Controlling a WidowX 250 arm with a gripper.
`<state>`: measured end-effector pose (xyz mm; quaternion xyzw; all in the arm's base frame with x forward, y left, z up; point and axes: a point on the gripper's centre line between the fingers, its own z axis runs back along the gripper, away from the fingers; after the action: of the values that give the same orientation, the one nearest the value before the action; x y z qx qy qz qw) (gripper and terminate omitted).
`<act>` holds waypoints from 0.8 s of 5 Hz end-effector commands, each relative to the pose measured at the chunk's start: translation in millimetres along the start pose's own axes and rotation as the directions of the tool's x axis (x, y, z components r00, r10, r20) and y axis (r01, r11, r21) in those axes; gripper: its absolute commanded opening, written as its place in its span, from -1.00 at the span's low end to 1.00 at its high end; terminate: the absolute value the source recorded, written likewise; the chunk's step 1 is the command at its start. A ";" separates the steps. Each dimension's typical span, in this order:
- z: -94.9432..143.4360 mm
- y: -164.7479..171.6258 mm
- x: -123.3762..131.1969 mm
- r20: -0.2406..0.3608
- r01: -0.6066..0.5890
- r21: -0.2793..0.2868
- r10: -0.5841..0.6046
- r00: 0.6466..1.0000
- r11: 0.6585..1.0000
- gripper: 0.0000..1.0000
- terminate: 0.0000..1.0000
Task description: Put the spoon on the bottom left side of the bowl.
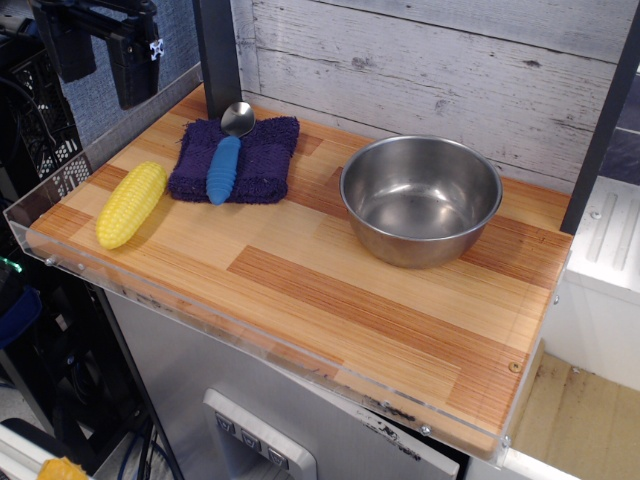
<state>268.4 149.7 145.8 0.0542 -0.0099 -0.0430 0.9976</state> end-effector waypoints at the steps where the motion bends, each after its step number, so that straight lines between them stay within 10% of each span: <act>1: 0.0 0.0 0.0 0.000 0.000 0.000 0.000 1.000 1.000 1.00 -1.00; 4: -61.2 2.6 44.5 0.005 -0.117 0.066 0.117 0.993 0.991 1.00 -1.00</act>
<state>313.6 150.7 69.3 0.0779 0.0041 0.0201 0.9967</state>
